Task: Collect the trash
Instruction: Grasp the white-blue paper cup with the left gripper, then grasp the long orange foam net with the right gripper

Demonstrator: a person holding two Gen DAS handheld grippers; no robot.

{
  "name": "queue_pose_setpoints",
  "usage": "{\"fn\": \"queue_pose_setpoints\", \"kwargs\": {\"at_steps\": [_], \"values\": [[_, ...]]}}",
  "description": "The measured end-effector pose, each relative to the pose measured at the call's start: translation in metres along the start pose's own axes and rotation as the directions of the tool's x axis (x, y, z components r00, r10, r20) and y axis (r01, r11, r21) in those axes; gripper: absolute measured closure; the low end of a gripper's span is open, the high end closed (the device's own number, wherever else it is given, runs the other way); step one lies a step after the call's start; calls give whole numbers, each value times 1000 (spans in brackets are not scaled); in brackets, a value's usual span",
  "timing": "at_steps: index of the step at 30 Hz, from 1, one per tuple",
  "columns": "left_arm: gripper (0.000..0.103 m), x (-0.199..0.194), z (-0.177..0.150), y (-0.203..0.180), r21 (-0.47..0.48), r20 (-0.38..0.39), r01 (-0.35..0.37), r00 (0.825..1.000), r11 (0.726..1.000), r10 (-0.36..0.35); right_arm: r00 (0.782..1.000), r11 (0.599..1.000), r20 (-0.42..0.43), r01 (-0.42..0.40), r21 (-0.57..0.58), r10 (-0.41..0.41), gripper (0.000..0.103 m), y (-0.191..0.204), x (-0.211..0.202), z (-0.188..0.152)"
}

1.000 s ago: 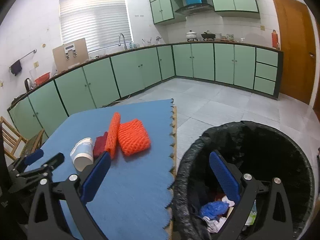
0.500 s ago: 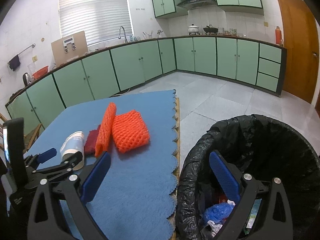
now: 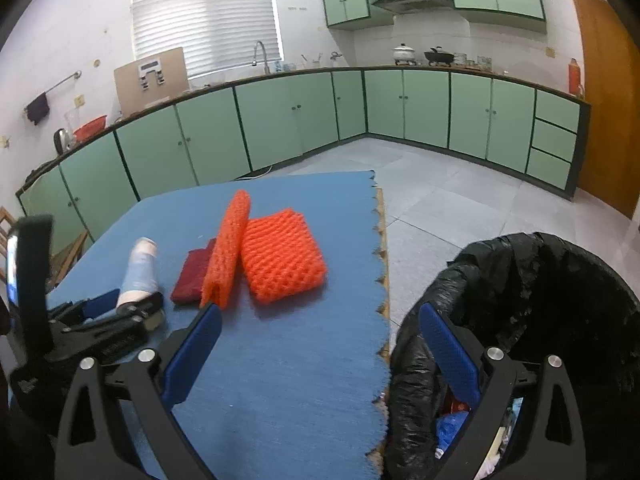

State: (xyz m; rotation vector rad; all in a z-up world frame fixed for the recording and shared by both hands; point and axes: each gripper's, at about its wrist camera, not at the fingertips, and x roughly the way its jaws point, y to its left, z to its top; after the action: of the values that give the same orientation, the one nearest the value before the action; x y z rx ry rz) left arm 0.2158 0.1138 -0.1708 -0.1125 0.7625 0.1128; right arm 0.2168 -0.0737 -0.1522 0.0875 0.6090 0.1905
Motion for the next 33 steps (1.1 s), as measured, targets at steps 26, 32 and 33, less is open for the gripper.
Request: {"fn": "queue_pose_setpoints", "kwargs": {"at_steps": [26, 32, 33], "values": [[56, -4, -2, 66, -161, 23, 44, 999, 986, -41, 994, 994, -50, -95, -57, 92, 28, 64, 55, 19], [56, -7, -1, 67, -147, 40, 47, 998, 988, -42, 988, 991, -103, -118, -59, 112, 54, 68, 70, 14], [56, -9, -1, 67, -143, 45, 48, 998, 989, -42, 988, 991, -107, -123, -59, 116, 62, 69, 70, 12]]}}
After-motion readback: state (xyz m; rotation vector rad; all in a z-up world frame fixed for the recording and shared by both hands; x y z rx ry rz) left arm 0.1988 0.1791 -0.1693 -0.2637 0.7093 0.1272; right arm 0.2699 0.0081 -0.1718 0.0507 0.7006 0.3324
